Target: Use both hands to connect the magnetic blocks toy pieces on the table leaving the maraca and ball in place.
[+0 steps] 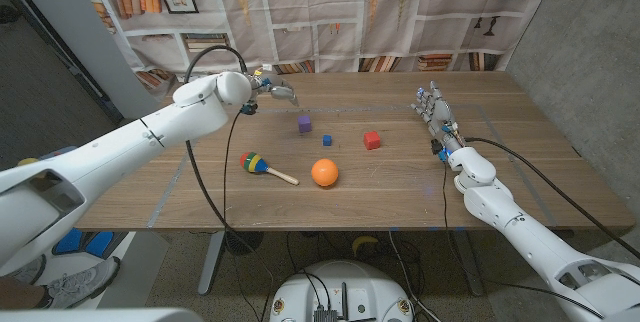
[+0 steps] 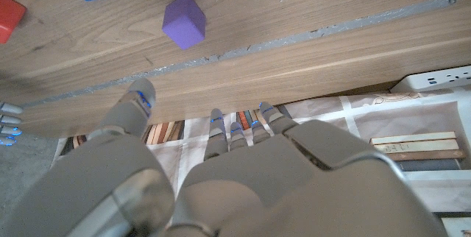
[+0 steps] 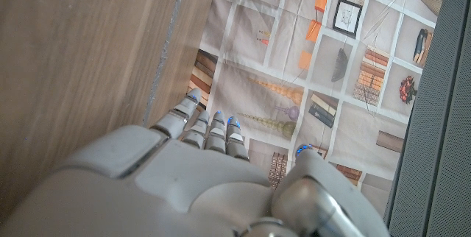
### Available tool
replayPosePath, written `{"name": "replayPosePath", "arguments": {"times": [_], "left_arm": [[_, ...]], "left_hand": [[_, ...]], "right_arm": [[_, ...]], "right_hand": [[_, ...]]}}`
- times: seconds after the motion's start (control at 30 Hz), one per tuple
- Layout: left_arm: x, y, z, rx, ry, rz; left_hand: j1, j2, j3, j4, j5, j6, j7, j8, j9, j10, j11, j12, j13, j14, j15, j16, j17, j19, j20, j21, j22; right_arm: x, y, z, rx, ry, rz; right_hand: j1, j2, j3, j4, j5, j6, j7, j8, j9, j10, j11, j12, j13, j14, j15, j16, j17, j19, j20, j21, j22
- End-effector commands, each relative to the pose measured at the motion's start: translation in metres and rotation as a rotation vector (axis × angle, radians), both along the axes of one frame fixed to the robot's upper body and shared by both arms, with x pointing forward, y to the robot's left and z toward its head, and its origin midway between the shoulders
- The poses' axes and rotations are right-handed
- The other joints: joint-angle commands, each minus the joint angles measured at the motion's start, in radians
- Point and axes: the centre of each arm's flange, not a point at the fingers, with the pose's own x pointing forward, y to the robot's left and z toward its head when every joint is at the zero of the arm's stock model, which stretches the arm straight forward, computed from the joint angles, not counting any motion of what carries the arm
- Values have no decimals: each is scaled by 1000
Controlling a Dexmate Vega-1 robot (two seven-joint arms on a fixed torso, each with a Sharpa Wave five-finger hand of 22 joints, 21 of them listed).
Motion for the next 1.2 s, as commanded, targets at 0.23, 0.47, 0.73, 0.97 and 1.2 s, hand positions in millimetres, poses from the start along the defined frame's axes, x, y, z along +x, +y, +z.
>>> {"name": "replayPosePath", "arguments": {"times": [0.23, 0.47, 0.73, 0.97, 1.2], "left_arm": [[9, -28, 11, 186, 45, 56], [11, -38, 13, 266, 38, 97], [14, -51, 11, 358, 42, 142], [18, -59, 8, 392, 51, 169], [27, -67, 3, 420, 60, 179]], "left_hand": [[49, 1, -10, 6, 15, -14, 2, 2, 2, -54, 43, 7, 3, -75, 35, 5, 3, -173, 27, -7, 4], [59, -8, -19, 6, 15, 11, -10, 13, 2, -74, 57, 8, 2, -107, 43, 6, 3, -236, 41, -3, 3], [74, -20, -27, 6, 13, 39, 4, 19, 0, -114, 74, 2, 1, -151, 35, 5, 3, -282, 42, 0, 3], [84, -25, -31, 6, 11, 42, 22, 16, -1, -156, 86, -4, 1, -184, 40, 2, 3, -306, 50, 2, 3], [96, -22, -31, 8, 10, 42, 24, 13, -1, -197, 97, -5, 0, -220, 62, 2, 3, -333, 57, 3, 3]], "right_arm": [[-8, -8, -7, 19, -3, -24], [-7, -6, -10, 27, -1, -22], [-6, -7, -8, 22, -1, -23], [-6, -7, -6, 16, 0, -21], [-8, -9, -6, 16, 3, -22]], "right_hand": [[1, 14, 8, -2, 5, 11, -3, -1, 6, -1, -8, 7, -2, -8, 3, 6, -2, -5, -3, 4, 2], [1, 14, 9, -3, 5, 14, -5, 0, 6, -2, -9, 7, -2, -9, 5, 6, -4, -5, -2, 4, 2], [-1, 14, 11, -3, 5, 17, -6, 1, 6, -3, -8, 7, -3, -11, 7, 6, -6, -7, 0, 4, 2], [-2, 14, 12, -4, 5, 18, -7, 1, 6, -2, -9, 7, -3, -12, 8, 7, -8, -7, 1, 3, 2], [-3, 14, 14, -4, 4, 19, -9, 1, 6, -1, -9, 8, -3, -12, 8, 8, -9, -8, 1, 4, 2]]}}
